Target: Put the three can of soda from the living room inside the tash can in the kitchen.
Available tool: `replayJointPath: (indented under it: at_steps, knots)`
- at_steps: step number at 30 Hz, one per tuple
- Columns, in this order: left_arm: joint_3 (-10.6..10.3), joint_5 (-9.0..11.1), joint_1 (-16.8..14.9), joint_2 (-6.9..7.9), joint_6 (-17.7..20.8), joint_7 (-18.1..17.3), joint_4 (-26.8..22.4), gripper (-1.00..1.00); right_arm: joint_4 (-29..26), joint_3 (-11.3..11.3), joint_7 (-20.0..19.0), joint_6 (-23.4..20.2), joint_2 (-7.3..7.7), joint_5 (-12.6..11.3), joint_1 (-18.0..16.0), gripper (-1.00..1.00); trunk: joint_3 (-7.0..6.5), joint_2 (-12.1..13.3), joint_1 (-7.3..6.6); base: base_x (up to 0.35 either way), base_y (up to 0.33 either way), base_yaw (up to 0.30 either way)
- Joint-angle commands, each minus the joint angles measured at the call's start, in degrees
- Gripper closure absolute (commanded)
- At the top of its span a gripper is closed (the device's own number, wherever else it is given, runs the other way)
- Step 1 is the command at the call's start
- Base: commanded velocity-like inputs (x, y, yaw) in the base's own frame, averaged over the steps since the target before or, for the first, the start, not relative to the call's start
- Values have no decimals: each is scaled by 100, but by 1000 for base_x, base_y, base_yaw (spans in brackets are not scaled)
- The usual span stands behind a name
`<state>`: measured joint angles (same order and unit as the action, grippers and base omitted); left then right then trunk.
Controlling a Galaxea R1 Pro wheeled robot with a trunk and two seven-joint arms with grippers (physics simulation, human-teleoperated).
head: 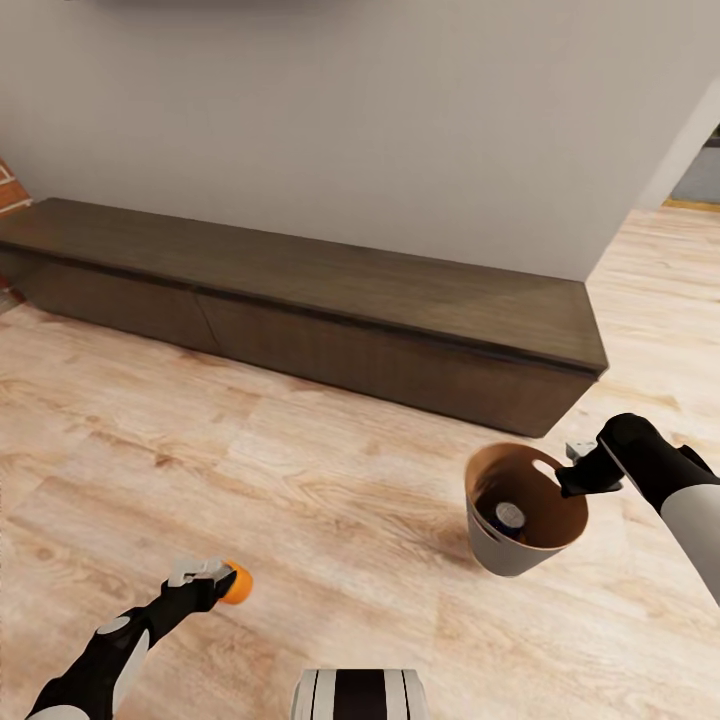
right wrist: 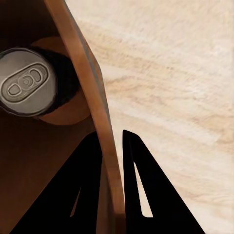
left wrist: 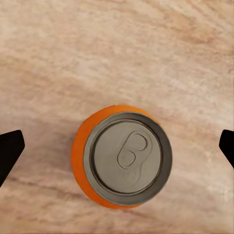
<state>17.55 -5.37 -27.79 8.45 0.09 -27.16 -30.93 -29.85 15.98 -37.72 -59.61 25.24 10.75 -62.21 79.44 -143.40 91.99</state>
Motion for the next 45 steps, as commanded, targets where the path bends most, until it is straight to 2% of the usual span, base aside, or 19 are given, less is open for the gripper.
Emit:
replayJointPath:
  at_steps: [1,8,17,21,23,25,28,31,37,45]
  knots:
    - [-1,0,0,0,0,0,0,-100,0,-9,-24,-39,-1,-117,-2,100,0,0,-1,47,79,0]
    - [-5,-4,2,-9,-8,2,7,-100,-10,-11,-24,-39,26,-112,-29,100,2,0,-1,13,22,0]
    - [-6,-8,1,-11,-17,23,17,-100,-12,-7,-172,-39,60,202,-211,100,2,0,-1,1,1,0]
    - [-6,-13,2,-10,-16,25,17,-100,-30,-12,-540,-39,65,538,-267,100,46,-3,5,0,0,0]
    - [-6,-15,0,-10,-17,26,17,-100,-65,-17,-936,-39,62,878,-282,100,90,-6,10,0,0,0]
    - [-6,-16,1,-10,-17,26,17,-100,-85,-23,-1194,-39,57,1119,-292,100,135,-8,15,0,0,0]
    - [-6,-17,1,-10,-18,26,17,-100,-99,-29,-1408,-39,55,1303,-335,100,201,-12,23,0,0,0]
    - [-10,-20,1,-10,-23,30,17,-100,-101,-30,-1499,-39,58,1381,-380,100,268,-16,30,0,0,0]
    - [-14,-25,1,-17,-167,35,17,-100,-96,-24,-1587,-39,63,1466,-531,100,268,-16,30,0,0,0]
    - [-15,-29,1,-18,-215,43,17,-100,-83,-16,-1597,-39,65,1476,-562,100,268,-16,30,54,-34,0]
